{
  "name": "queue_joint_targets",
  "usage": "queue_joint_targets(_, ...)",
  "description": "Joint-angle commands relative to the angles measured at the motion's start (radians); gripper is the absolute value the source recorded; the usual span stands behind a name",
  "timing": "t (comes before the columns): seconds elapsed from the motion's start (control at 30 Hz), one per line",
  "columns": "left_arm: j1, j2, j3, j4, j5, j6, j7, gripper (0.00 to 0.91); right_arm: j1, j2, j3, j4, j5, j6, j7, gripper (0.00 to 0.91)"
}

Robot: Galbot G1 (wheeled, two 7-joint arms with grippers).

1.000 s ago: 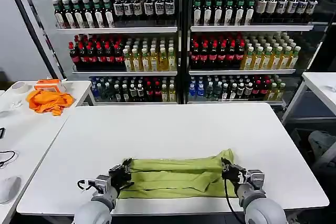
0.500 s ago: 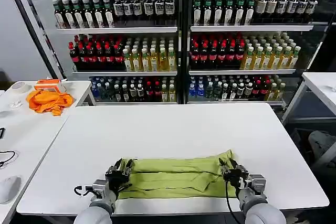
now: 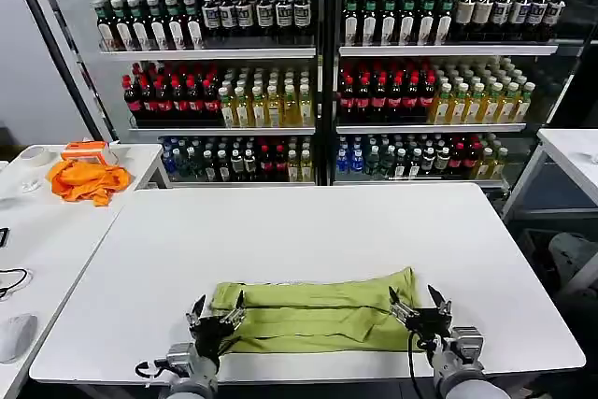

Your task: Fold and organize the clothes.

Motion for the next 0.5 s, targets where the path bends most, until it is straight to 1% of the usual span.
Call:
queue_joint_targets(0.03,0.038,-0.087,0.007,0.019,0.032,-0.030,-0.015,0.907,-0.020,-0.004,0.006,-0.001,-0.015,0.031,-0.004,0.907)
queue_joint_targets(0.07,0.039,-0.087,0.007,0.020,0.033,-0.025,-0.015,0.736,-0.020,-0.005,0.005,-0.002,-0.014,0.031,-0.004,0.907)
queue_joint_targets(0.1,0.039,-0.087,0.007,0.020,0.037,-0.020,-0.015,0.403,-0.020,-0.006,0.004,-0.003,-0.014,0.033,-0.004,0.907)
queue_joint_targets(0.13,0.039,-0.086,0.006,0.022,0.042,-0.015,-0.015,0.212,-0.020,-0.006,0.003,-0.004,-0.014,0.034,-0.005,0.907)
queue_joint_targets(0.17,0.039,-0.086,0.006,0.024,0.043,-0.015,-0.015,0.161,-0.020,-0.007,0.003,-0.004,-0.013,0.034,-0.005,0.907)
queue_joint_targets(0.27,0.038,-0.085,0.002,0.026,0.043,-0.012,-0.016,0.081,-0.019,-0.006,-0.001,-0.005,-0.012,0.036,-0.005,0.907)
queue_joint_targets(0.3,0.039,-0.085,0.002,0.026,0.043,-0.012,-0.016,0.081,-0.020,-0.006,-0.003,-0.004,-0.012,0.037,-0.006,0.907)
queue_joint_targets(0.33,0.040,-0.086,0.002,0.024,0.041,-0.014,-0.016,0.050,-0.020,-0.006,-0.004,-0.004,-0.011,0.037,-0.006,0.907)
queue_joint_targets(0.5,0.046,-0.091,-0.001,0.018,0.023,-0.018,-0.013,0.030,-0.019,-0.007,-0.004,-0.002,-0.006,0.040,-0.004,0.907)
